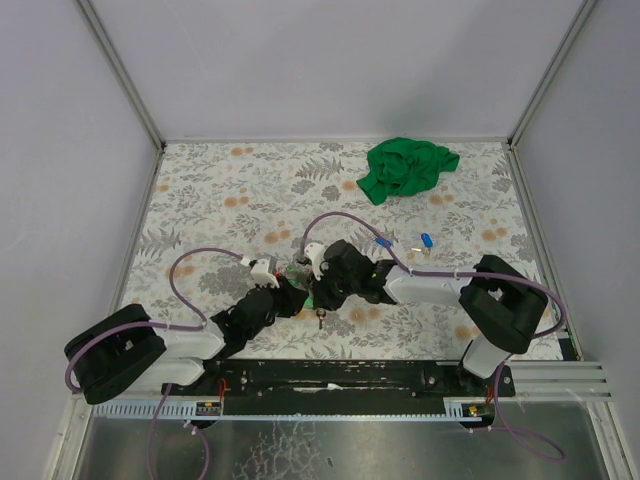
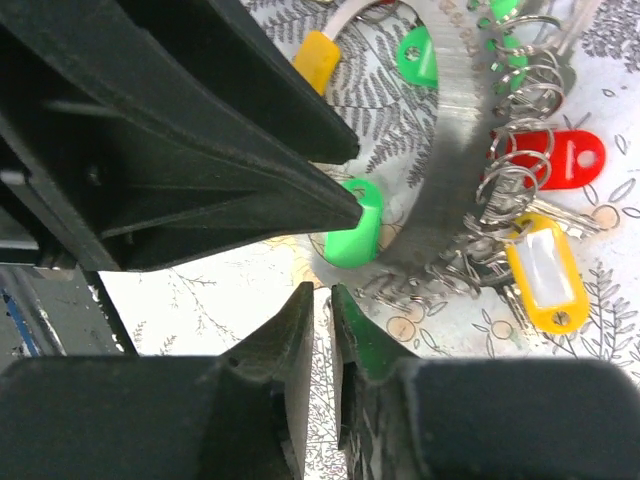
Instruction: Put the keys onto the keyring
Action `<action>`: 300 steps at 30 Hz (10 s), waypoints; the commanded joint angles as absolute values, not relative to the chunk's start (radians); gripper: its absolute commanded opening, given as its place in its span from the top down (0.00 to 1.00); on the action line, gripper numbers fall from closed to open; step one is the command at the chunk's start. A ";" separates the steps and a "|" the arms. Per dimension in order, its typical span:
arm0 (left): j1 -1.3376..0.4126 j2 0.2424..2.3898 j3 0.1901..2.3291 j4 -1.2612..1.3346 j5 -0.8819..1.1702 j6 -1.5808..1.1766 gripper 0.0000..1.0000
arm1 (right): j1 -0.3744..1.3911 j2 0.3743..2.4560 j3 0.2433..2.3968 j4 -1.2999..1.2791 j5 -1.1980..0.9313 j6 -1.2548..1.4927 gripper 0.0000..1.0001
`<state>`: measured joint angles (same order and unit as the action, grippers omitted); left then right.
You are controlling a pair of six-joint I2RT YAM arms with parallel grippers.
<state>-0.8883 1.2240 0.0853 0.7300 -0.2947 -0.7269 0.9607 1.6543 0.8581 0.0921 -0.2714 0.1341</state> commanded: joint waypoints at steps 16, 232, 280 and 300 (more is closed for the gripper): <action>-0.876 1.225 0.084 0.730 -0.309 -0.747 0.70 | 1.010 1.602 0.901 -0.048 -0.147 0.017 0.72; -0.635 1.542 0.171 1.605 0.706 -0.087 1.00 | 0.767 1.131 0.455 0.542 -0.577 -0.383 0.73; -0.632 1.494 0.166 1.543 0.677 -0.042 0.69 | 0.810 1.351 1.058 -0.455 -0.417 -0.448 1.00; -0.632 1.504 0.234 1.433 0.732 -0.020 0.72 | 0.857 1.450 1.225 -0.635 -0.375 -0.472 1.00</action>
